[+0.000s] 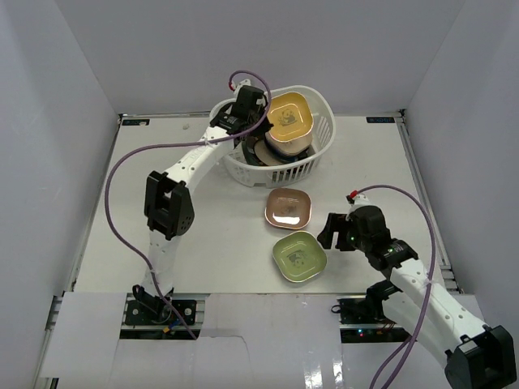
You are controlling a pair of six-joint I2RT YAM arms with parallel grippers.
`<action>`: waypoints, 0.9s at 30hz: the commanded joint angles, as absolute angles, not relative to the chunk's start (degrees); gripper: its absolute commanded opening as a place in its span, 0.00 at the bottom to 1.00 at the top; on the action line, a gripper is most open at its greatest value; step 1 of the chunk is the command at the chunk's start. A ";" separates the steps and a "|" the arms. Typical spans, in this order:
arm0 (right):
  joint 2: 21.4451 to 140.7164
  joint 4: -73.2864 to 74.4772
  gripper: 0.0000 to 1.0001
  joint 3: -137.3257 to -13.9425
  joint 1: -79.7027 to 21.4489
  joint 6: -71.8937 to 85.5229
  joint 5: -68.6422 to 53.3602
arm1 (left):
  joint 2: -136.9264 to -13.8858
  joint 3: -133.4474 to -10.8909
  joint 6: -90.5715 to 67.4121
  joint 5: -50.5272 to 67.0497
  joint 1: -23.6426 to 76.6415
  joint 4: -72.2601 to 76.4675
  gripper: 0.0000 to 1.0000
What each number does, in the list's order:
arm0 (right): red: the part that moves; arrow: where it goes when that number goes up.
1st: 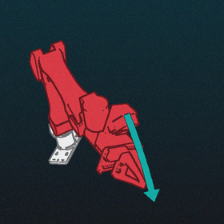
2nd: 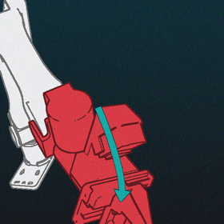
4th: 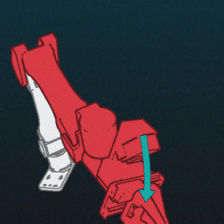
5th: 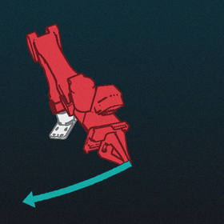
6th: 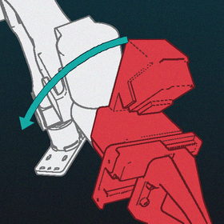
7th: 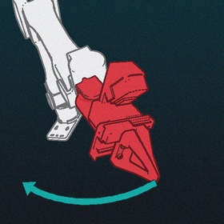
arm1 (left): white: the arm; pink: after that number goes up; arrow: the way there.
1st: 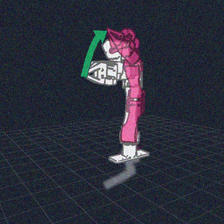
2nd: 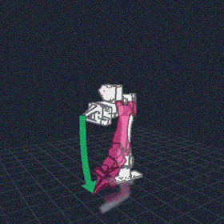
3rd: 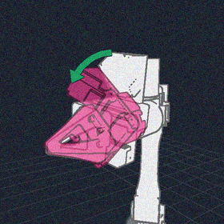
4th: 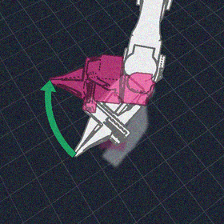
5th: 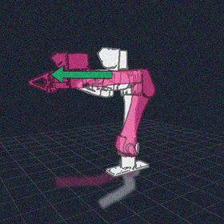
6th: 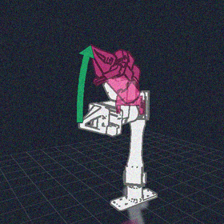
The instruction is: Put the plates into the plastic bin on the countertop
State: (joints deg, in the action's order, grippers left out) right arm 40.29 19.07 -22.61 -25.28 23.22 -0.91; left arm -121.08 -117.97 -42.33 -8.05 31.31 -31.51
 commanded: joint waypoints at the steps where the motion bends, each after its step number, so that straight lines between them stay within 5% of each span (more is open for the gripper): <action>1: 41.57 16.09 0.81 -20.66 -25.93 23.99 -6.85 | -123.91 -124.70 -42.37 -12.56 31.46 -30.76 0.00; 3: 42.27 15.12 0.80 -19.52 -26.36 24.34 -7.99 | -127.68 -128.47 -41.84 -13.36 31.55 -31.11 0.00; 6: 42.63 13.89 0.78 -18.37 -26.72 25.13 -9.05 | -131.12 -132.18 -41.57 -13.45 31.55 -32.87 0.17; 11: 45.08 12.40 0.69 -17.84 -27.51 25.49 -9.93 | -130.09 -130.79 -41.13 -13.18 31.38 -32.44 0.65; 13: 47.28 11.08 0.66 -17.75 -27.86 25.49 -10.46 | -127.71 -129.73 -39.38 -13.10 31.38 -31.65 0.74; 14: 48.07 10.73 0.56 -17.75 -28.04 25.49 -11.07 | -124.57 -128.25 -38.77 -13.01 31.46 -30.94 0.78; 16: 48.87 10.72 0.39 -18.10 -28.30 25.58 -10.99 | -120.34 -125.79 -37.27 -12.40 31.46 -30.41 0.79; 17: 48.69 11.33 0.23 -18.37 -28.39 25.58 -10.38 | -117.80 -121.16 -36.22 -11.96 31.46 -29.71 0.79; 19: 46.59 12.82 0.10 -19.24 -28.74 25.58 -9.58 | -108.49 -114.21 -35.16 -10.29 31.47 -28.57 0.78; 27: 36.83 27.67 0.08 -34.52 -29.44 24.88 -11.95 | -73.07 -69.30 -35.59 -5.45 32.34 -25.93 0.75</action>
State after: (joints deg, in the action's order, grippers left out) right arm 39.38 24.40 -25.76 -28.93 25.23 -10.15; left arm -79.37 -78.67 -35.79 -8.36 31.64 -26.15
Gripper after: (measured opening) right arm 0.084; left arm 0.754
